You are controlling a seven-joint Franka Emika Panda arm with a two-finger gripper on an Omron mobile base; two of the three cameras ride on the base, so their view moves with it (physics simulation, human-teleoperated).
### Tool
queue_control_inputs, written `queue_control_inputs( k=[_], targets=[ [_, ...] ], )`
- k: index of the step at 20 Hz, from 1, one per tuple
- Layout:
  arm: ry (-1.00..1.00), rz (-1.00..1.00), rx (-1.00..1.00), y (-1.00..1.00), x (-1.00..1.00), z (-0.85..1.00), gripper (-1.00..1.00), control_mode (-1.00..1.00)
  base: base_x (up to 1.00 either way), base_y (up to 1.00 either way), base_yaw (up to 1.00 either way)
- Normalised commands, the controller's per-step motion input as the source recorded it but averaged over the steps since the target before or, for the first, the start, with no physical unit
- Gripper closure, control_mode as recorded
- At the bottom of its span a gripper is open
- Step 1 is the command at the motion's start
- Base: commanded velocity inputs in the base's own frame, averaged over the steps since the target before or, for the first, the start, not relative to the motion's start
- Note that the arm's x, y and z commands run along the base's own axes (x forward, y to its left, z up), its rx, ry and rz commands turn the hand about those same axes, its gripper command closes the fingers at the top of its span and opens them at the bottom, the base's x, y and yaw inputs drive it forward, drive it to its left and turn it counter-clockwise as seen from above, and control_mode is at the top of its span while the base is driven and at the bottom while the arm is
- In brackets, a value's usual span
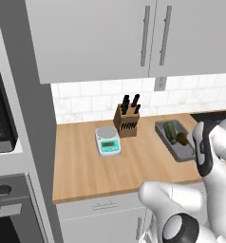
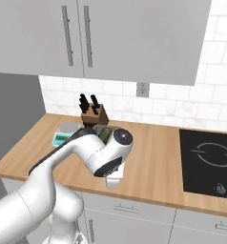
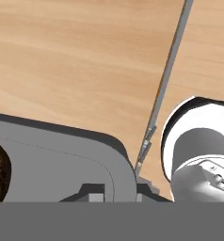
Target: Take the meat container that has the shrimp and place it on the second highest rack of the freezer. Then take the vegetable container that has the mushroom and cucumber and place it on the highest rack of the freezer.
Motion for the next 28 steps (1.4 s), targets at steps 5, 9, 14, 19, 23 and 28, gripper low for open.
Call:
queue_control_inputs(
  k=[5,9,14,19,23,28],
  targets=[
    [0.0,0.0,0.0,0.65,-0.28,0.6,1.0,-1.0,0.0,0.0,0.0],
    [0.0,0.0,0.0,0.75,-0.19,0.48,1.0,-1.0,0.0,0.0,0.0],
    [0.0,-0.02,0.0,0.64,-0.12,0.29,1.0,-1.0,0.0,0.0,0.0],
    [0.0,0.0,0.0,0.09,-0.16,0.28,1.0,-1.0,0.0,0.0,0.0],
    [0.0,-0.02,0.0,-0.08,-0.27,0.28,1.0,-1.0,0.0,0.0,0.0],
    [0.0,-0.01,0.0,-0.05,-0.17,0.1,1.0,-1.0,0.0,0.0,0.0]
  ],
)
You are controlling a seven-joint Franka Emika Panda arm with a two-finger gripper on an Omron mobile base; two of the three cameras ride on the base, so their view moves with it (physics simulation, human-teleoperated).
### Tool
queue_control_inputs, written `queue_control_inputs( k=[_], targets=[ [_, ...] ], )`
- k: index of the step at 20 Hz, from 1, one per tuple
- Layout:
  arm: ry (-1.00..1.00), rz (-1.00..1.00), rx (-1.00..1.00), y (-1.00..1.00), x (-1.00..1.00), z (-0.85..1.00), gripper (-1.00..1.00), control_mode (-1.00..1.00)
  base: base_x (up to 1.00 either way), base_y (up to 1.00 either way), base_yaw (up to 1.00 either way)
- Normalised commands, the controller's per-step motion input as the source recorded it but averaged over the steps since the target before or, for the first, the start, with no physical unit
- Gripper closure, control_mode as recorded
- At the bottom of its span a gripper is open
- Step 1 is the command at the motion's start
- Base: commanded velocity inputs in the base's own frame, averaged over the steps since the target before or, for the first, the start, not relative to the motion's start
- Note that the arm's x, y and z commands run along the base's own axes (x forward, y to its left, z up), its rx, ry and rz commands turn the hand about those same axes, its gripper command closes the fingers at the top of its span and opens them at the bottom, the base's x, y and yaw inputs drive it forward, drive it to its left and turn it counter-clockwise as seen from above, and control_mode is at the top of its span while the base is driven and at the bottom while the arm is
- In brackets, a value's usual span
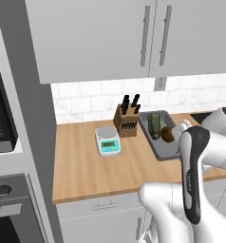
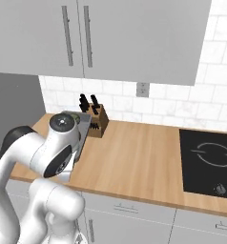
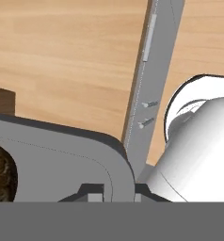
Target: Take the meat container that has the shrimp and place it on the second highest rack of the freezer. Then take the vegetable container that has the mushroom and cucumber and place it on the highest rack of the freezer.
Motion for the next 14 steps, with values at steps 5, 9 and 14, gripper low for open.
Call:
queue_control_inputs(
  k=[5,9,14],
  targets=[
    [0.0,0.0,0.0,0.0,0.0,0.0,1.0,1.0,-0.41,0.0,0.0],
    [0.0,0.0,0.0,0.0,0.0,0.0,1.0,1.0,-0.97,0.01,0.13],
    [0.0,0.0,0.0,0.0,0.0,0.0,1.0,1.0,-0.9,0.23,0.27]
  ],
)
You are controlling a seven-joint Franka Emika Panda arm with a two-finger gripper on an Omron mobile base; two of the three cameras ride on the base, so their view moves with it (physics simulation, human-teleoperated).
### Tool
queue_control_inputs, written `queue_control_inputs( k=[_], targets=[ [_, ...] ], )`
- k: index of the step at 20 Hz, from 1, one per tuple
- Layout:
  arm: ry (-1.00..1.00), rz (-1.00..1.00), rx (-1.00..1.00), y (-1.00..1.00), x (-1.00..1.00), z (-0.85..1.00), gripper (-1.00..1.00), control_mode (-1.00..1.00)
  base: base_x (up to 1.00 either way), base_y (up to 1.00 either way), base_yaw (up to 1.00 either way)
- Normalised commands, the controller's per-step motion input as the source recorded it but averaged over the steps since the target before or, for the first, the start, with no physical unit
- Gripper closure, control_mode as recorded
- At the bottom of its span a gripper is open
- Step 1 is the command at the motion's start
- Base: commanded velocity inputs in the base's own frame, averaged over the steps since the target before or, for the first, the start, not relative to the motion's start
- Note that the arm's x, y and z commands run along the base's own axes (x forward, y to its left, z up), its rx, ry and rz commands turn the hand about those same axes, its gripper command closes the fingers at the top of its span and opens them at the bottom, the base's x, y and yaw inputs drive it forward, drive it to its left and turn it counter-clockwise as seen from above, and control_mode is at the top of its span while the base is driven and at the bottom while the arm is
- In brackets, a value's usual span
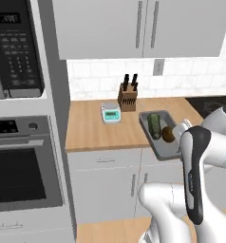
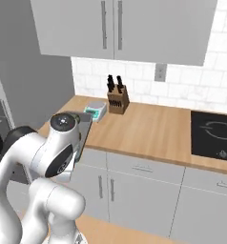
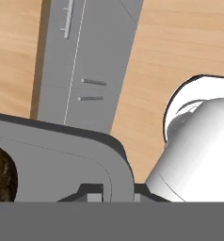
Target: Take the meat container that has the shrimp and place it on the second highest rack of the freezer. Then take the vegetable container that has the mushroom and cucumber and place it on the highest rack of the freezer.
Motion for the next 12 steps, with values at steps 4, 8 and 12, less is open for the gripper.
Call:
queue_control_inputs(
  k=[4,8,12],
  targets=[
    [0.0,0.0,0.0,0.0,0.0,0.0,1.0,1.0,-0.61,0.4,0.4],
    [0.0,0.0,0.0,0.0,0.0,0.0,1.0,1.0,-0.19,0.66,0.41],
    [0.0,0.0,0.0,0.0,0.0,0.0,1.0,1.0,0.0,0.79,0.42]
  ],
)
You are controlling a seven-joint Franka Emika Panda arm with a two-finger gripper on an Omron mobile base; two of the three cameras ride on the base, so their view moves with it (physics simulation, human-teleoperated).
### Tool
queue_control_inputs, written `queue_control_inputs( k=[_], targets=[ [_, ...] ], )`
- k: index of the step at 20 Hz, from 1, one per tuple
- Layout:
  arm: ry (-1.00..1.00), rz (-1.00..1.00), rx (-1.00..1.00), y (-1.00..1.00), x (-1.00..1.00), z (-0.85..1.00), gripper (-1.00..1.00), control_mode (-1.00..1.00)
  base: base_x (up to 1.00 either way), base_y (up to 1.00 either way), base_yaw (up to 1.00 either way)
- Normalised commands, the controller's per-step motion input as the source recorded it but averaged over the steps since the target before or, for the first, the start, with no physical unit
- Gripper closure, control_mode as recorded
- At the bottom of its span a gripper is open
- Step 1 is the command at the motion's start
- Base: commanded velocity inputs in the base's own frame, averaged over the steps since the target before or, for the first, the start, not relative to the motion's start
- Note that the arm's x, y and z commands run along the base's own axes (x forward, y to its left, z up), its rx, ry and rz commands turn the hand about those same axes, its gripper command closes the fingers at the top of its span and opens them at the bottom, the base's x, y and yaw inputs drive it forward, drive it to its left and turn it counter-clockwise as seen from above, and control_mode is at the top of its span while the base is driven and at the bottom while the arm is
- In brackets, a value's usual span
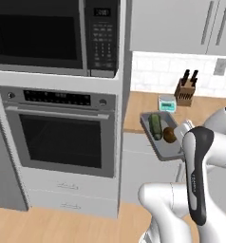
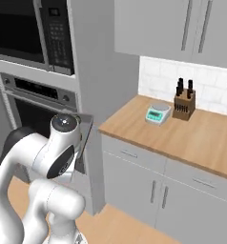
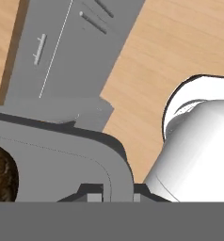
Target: Take the meat container that has the shrimp and place it on the second highest rack of the freezer. Then take the vegetable container that has the mushroom and cucumber and place it on the highest rack of the freezer.
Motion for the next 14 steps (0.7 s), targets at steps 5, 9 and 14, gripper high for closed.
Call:
queue_control_inputs(
  k=[5,9,14],
  targets=[
    [0.0,0.0,0.0,0.0,0.0,0.0,1.0,1.0,0.01,0.99,0.39],
    [0.0,0.0,0.0,0.0,0.0,0.0,1.0,1.0,0.01,1.0,0.38],
    [0.0,0.0,0.0,0.0,0.0,0.0,1.0,1.0,0.03,1.0,0.36]
  ],
)
